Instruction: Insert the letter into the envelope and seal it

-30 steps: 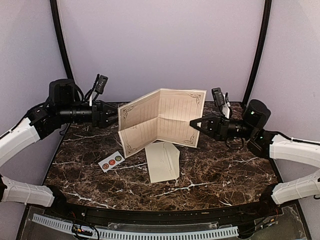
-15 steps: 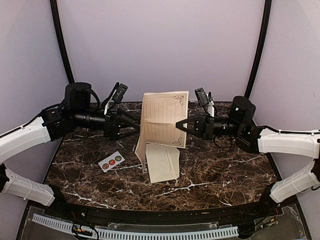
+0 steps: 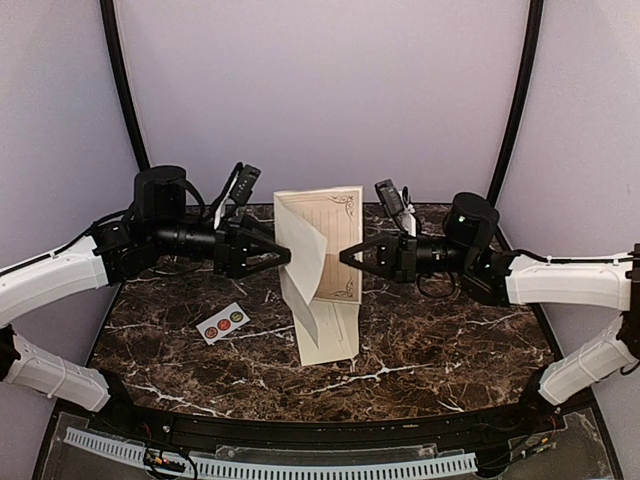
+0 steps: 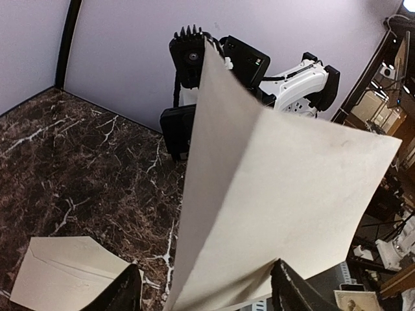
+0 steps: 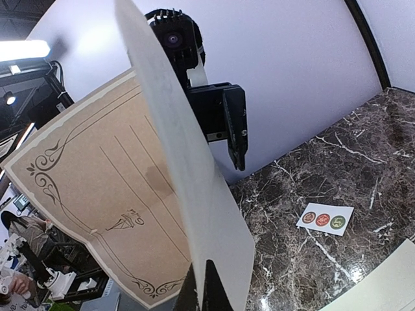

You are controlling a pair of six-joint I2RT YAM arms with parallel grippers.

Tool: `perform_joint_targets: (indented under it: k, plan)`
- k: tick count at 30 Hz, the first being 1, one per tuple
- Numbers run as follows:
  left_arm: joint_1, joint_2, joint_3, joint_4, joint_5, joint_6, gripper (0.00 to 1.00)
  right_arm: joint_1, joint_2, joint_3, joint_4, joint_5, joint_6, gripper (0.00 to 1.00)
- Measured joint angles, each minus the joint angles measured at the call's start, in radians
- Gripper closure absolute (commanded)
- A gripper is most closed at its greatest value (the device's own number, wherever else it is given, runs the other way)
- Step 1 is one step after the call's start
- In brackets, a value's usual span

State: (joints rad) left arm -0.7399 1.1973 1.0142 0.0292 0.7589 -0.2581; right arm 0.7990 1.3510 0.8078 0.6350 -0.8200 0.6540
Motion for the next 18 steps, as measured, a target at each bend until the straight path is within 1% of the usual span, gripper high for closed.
perform_joint_targets:
  k: [3, 6, 8, 10, 18]
  plan:
    - [0.000, 0.000, -0.002, 0.013, 0.014, -0.008, 0.48, 0.001, 0.006, 0.000, 0.006, -0.004, 0.006, 1.00]
    - [0.000, 0.000, -0.002, 0.030, 0.025, -0.013, 0.53, 0.004, 0.016, 0.000, 0.013, -0.012, 0.013, 1.00]
    - [0.000, 0.000, -0.004, 0.039, 0.031, -0.015, 0.61, 0.006, 0.025, 0.000, 0.016, -0.018, 0.014, 1.00]
    - [0.000, 0.000, -0.006, 0.048, 0.036, -0.017, 0.67, 0.006, 0.030, 0.000, 0.016, -0.021, 0.017, 1.00]
    - [0.000, 0.000, -0.010, 0.064, 0.048, -0.024, 0.86, 0.006, 0.037, 0.013, 0.016, -0.033, 0.021, 1.00]
